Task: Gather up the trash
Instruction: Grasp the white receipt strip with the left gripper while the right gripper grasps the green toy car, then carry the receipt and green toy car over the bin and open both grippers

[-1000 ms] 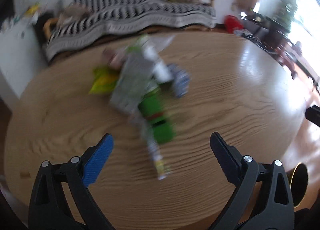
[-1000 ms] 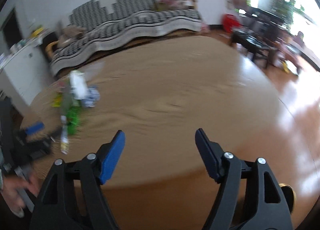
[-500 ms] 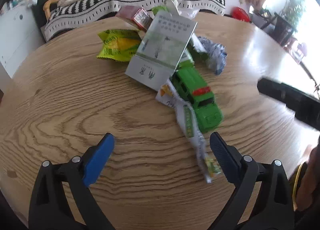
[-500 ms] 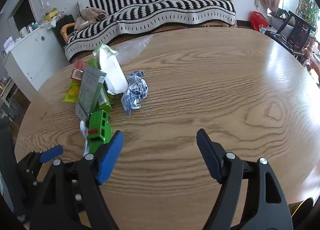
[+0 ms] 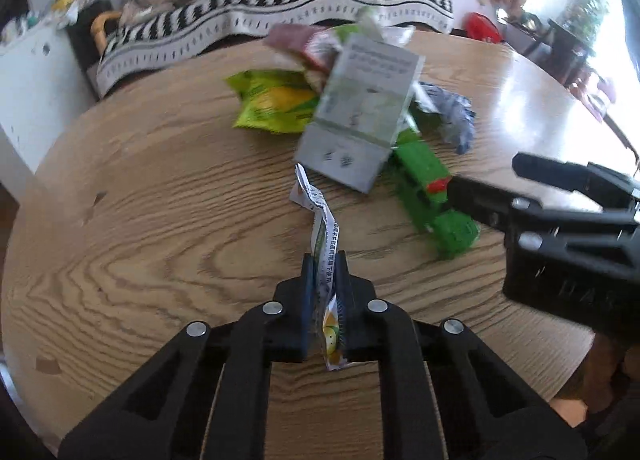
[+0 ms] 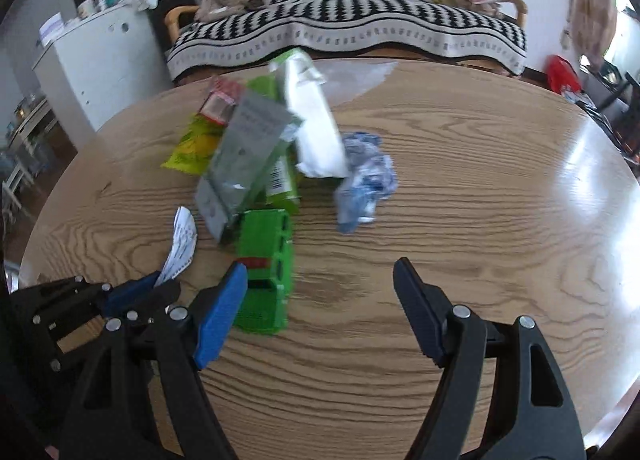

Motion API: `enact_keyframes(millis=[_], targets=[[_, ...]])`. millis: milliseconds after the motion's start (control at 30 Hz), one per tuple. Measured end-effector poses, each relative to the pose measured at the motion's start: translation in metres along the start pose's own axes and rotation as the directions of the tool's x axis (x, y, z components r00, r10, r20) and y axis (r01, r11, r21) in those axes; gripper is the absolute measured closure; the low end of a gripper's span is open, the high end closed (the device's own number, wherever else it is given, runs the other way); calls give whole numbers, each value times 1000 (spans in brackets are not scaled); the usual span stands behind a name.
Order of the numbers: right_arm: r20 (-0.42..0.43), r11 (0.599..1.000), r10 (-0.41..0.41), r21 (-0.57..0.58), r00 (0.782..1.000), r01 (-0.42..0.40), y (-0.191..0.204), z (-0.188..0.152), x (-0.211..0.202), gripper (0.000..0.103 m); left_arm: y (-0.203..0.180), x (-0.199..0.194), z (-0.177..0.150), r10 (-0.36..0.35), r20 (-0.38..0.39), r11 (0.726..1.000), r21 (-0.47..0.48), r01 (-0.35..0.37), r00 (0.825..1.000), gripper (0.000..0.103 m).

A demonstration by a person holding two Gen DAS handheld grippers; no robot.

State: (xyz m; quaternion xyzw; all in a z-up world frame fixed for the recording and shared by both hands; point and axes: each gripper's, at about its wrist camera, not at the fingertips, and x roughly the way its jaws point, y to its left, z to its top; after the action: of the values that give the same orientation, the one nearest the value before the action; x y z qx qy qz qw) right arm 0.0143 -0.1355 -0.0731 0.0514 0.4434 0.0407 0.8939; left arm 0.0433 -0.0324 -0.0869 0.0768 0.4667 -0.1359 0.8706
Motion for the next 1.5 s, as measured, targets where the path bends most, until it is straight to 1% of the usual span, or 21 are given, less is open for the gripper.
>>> enact_keyframes(millis=[133,200,233,300,333,400,467,533,667,700,867,967,1000,1100,1167,1200,1300,1367,1400,1467,1500], targets=[[-42,1000,11,-27,999,-12,15,1,16,30,9,-6,2,9,-10,999,-30,-9,1000,94],[-57,999,-8,-35,998,6,19,0,26,30,12,-7,3,12,-17,998,-55,-13,1000,94],[-49,998,-26,-50,998,24,22,0,27,32,14,-7,4,12,-22,997,-70,-14,1000,94],[-42,995,-57,-79,997,54,26,-1,28,49,17,-7,5,14,-26,996,-93,-17,1000,94],[-39,994,-58,-92,998,54,28,-1,27,69,18,-7,7,16,-30,994,-105,-20,999,94],[-50,996,-39,-77,998,35,26,-2,25,69,18,-8,9,20,-31,993,-117,-24,999,94],[-47,998,-42,-55,998,39,20,-5,20,69,14,-11,11,22,-26,992,-124,-25,999,94],[-42,998,-44,-36,998,42,10,-7,7,69,8,-16,14,8,-22,991,-133,-11,1000,94],[-3,998,-68,3,998,68,-17,-18,-33,69,-18,-29,22,-31,7,994,-104,31,1000,94],[13,997,-79,23,997,79,-29,-22,-48,69,-26,-32,23,-44,13,994,-95,45,999,94],[50,986,-141,96,989,136,-79,-46,-104,69,-83,-50,22,-135,26,991,-7,135,991,94],[50,971,-185,166,981,174,-124,-72,-145,69,-124,-60,20,-193,17,980,57,191,981,94],[47,961,-201,202,978,188,-146,-83,-163,69,-137,-63,20,-210,14,975,74,208,978,94],[43,927,-257,293,965,234,-197,-117,-210,69,-188,-81,19,-274,12,952,146,269,962,94],[30,895,-297,357,954,267,-234,-149,-244,69,-228,-94,15,-327,-8,927,190,323,945,94],[26,881,-317,378,948,284,-245,-162,-257,69,-255,-100,12,-350,-25,911,222,346,936,94],[4,829,-383,442,924,342,-287,-211,-298,69,-315,-114,-1,-388,-68,871,299,389,919,94],[-22,785,-420,493,907,375,-316,-251,-325,69,-363,-125,-17,-416,-98,835,352,423,904,94],[-33,769,-430,509,902,386,-325,-266,-332,69,-383,-128,-25,-428,-113,818,373,438,897,94],[-67,724,-462,548,884,420,-350,-304,-351,69,-429,-133,-47,-456,-161,777,407,480,875,94],[-81,708,-470,561,879,430,-358,-318,-357,69,-456,-132,-63,-470,-199,751,422,508,860,94]])
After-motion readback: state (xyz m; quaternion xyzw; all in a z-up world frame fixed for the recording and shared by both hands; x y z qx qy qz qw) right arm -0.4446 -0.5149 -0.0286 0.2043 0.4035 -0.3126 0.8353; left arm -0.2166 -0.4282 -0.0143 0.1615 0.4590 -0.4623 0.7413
